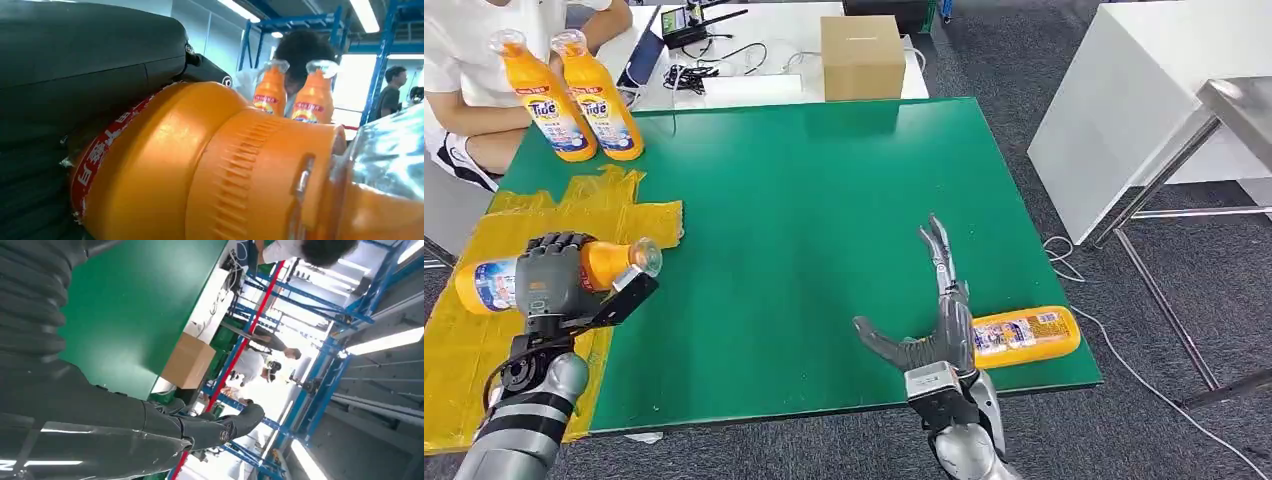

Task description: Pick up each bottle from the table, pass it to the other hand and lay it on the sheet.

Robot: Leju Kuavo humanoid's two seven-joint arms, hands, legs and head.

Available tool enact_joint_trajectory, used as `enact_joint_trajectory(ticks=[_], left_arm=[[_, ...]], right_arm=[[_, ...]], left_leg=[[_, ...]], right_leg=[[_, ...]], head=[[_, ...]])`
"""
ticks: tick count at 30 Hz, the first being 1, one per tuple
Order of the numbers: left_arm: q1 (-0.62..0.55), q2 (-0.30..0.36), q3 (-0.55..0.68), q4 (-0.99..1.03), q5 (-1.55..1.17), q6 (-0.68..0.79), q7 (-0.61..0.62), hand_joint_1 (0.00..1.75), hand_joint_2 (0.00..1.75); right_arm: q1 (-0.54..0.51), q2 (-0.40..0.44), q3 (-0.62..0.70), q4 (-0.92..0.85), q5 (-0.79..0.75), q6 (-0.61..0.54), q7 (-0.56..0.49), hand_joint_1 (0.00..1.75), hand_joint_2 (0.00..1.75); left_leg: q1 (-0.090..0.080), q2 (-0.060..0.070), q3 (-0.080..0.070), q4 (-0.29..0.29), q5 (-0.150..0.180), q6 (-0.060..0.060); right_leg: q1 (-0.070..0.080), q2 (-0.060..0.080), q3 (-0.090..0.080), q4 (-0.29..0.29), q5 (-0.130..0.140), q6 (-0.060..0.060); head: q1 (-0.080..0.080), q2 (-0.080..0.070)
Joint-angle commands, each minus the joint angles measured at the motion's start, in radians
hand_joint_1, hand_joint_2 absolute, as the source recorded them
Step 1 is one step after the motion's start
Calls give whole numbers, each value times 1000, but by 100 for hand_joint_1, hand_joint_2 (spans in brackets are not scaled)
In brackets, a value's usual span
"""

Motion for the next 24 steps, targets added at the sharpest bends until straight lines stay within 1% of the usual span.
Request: enact_joint_trajectory(ticks=[1,3,5,6,7,8,9,11,12,14,15,16,17,18,19,20,21,23,24], left_arm=[[-76,7,19,140,-3,-7,5,175,175],[-76,7,19,140,-3,-7,5,175,175],[-99,18,-5,190,-14,-55,23,175,175],[-120,15,-1,233,10,-100,21,175,175],[-130,11,10,255,52,-135,-4,175,175],[-146,22,-14,305,11,-125,20,175,175],[-154,27,-27,342,-8,-126,32,175,175],[-157,31,-36,391,-14,-131,21,175,175],[-152,28,-29,409,4,-142,3,175,175],[-144,25,-24,436,19,-152,-9,175,175],[-141,16,-5,457,48,-169,-11,175,175],[-137,4,27,466,97,-199,-34,175,175],[-130,-17,83,477,188,-272,-78,175,175],[-114,-30,98,486,216,-283,-91,175,175],[-104,-38,103,495,227,-287,-95,175,175],[-95,-48,117,514,260,-346,-107,175,175],[-76,-60,125,521,281,-361,-119,175,175],[-73,-64,131,536,296,-377,-120,175,175],[-75,-61,134,541,301,-384,-115,175,175]], right_arm=[[-2,-15,-30,-3,-3,10,-3,0,175],[-2,-15,-30,-3,-3,10,-3,0,175],[-5,-13,-25,8,8,20,1,0,175],[-8,-11,-26,17,4,29,4,0,175],[-8,-9,-27,21,-5,37,3,0,175],[-9,-7,-25,30,-14,50,1,0,175],[-8,-5,-23,38,-22,59,-1,0,175],[-8,-1,-23,54,-32,66,-2,0,175],[-9,-1,-24,64,-40,72,-1,0,175],[-11,-1,-25,77,-45,76,-1,0,175],[-13,0,-25,82,-46,76,-4,0,175],[-14,2,-25,83,-47,75,-4,0,175],[-12,4,-25,84,-48,76,-4,0,175],[-13,4,-21,90,-49,79,-3,0,175],[-15,3,-18,97,-48,81,-2,0,175],[-20,3,-15,109,-48,81,0,0,175],[-28,5,-14,122,-48,80,0,0,175],[-34,4,-12,127,-49,79,-1,0,175],[-37,4,-11,127,-49,80,-2,0,175]], left_leg=[[0,-1,3,0,-1,-1],[0,0,4,0,-2,-1],[0,0,2,0,-1,-1],[0,-1,5,0,-2,-1],[0,-1,3,0,-1,-1],[0,-1,3,-1,-1,-1],[0,-1,5,0,-2,-1],[0,0,3,-1,-1,-1],[0,0,6,-1,-2,-1],[0,1,4,-1,-1,-1],[0,1,7,-1,-2,-1],[0,1,6,-1,-2,-1],[0,1,4,-1,-1,-1],[0,1,7,-1,-3,-1],[0,1,6,-2,-2,-1],[-1,1,5,-2,-1,0],[-1,2,8,-2,-2,-1],[-2,0,8,-3,-2,-1],[-3,2,14,-5,-3,-2]], right_leg=[[0,-1,4,-1,-2,0],[0,-1,5,0,-2,0],[0,-1,2,0,-1,0],[0,-1,5,0,-2,0],[0,-1,4,0,-2,0],[0,-1,3,0,-1,0],[0,-2,6,0,-2,0],[0,0,3,-1,-1,0],[0,0,6,-1,-2,0],[0,1,4,-1,-1,0],[0,0,7,-2,-2,0],[0,0,6,-2,-1,0],[0,0,4,-1,-1,0],[0,0,7,-2,-2,0],[0,0,6,-2,-2,0],[-1,0,5,-1,-1,0],[-1,1,8,-2,-2,1],[-1,0,9,-2,-2,0],[-2,3,14,-3,-2,0]], head=[[0,0],[0,0],[0,0],[0,0],[0,0],[0,0],[0,0],[0,0],[0,0],[0,0],[0,0],[0,0],[0,0],[0,0],[0,0],[0,0],[0,0],[0,0],[0,0]])
